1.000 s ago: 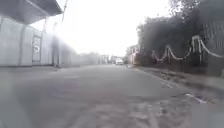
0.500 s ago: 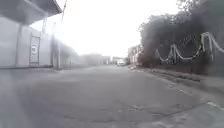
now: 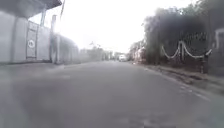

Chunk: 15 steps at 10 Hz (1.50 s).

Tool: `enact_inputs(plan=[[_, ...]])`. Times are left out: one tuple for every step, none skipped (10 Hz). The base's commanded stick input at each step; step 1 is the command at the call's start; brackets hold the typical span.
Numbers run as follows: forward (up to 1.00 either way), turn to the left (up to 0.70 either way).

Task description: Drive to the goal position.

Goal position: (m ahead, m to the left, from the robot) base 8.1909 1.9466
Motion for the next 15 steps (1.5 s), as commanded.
enact_inputs(plan=[[1.0, 0.0], [1.0, 0.0], [1.0, 0.0], [1.0, 0.0], [1.0, 0.0], [1.0, -0.06], [1.0, -0.4], [1.0, -0.4], [1.0, -0.4], [1.0, -0.35], [1.0, -0.29], [1.0, 0.0], [1.0, 0.0], [1.0, 0.0], [1.0, 0.0]])
